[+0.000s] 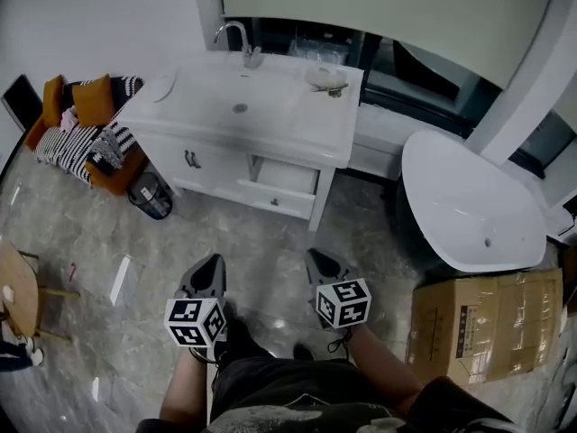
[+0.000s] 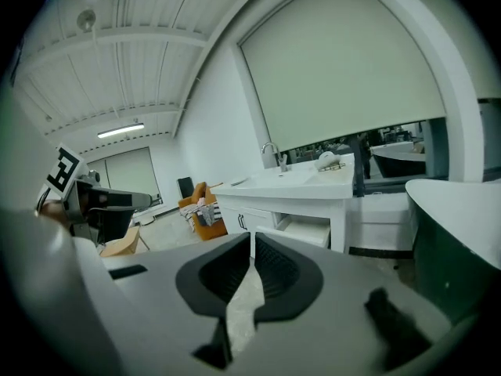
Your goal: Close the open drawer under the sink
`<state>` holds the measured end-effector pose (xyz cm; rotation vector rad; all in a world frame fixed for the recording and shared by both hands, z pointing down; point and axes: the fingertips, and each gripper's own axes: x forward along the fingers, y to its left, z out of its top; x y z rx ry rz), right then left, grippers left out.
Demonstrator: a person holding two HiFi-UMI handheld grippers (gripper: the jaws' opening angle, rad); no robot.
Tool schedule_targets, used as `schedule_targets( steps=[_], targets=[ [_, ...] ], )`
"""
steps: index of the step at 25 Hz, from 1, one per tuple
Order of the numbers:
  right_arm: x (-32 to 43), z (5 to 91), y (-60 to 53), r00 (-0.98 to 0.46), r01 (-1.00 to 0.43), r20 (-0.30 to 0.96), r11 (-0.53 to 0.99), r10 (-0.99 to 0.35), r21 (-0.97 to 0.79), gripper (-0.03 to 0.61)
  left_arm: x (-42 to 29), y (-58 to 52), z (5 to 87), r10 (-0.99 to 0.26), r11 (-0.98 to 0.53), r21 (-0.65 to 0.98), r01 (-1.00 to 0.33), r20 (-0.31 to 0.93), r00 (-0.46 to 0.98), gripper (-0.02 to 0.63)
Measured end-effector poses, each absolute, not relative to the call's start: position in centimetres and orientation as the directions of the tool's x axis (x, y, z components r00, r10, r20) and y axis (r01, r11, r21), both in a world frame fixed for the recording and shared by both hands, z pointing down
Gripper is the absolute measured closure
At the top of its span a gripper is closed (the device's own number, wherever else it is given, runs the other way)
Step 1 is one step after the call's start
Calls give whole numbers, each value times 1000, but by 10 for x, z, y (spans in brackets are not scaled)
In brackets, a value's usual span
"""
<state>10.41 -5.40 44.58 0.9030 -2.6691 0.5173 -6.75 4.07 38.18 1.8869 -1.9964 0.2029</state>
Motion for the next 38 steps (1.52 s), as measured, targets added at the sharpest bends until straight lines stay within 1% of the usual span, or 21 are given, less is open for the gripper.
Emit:
schedule_targets(
  steps=[3,7,14,18,23,25,28,35,38],
  targets=[
    [86,458,-65,-724,-677,395,693,-565,-249,548,-88,12,388,-926,12,164,-986,375,51,598],
    [56,472,-85,-649,-754,432,604,-626,-258,548,-122,-20,402,-898,-87,177,-980,412,154,598],
    [3,490,-108,-504,-862,505,446,-701,-241,548,-194,-64,430,-831,-210,245,-946,465,305,598],
    [-17,510,-114,-416,-909,549,355,-725,-219,548,-223,-82,449,-793,-283,257,-924,480,376,598],
    [-36,537,-119,-323,-940,574,186,-752,-285,546,-249,-92,483,-742,-334,282,-899,510,436,598],
    [-41,549,-116,-289,-949,590,145,-754,-279,546,-256,-92,496,-723,-340,302,-890,521,453,598],
    [-50,563,-117,-266,-957,600,131,-754,-260,546,-264,-96,512,-711,-341,317,-885,528,464,598],
    [-70,606,-142,-264,-964,612,191,-745,-184,546,-271,-115,556,-700,-300,349,-888,551,453,598],
    [-73,627,-160,-247,-969,620,187,-745,-161,546,-268,-122,572,-699,-289,360,-887,554,452,598]
  ],
)
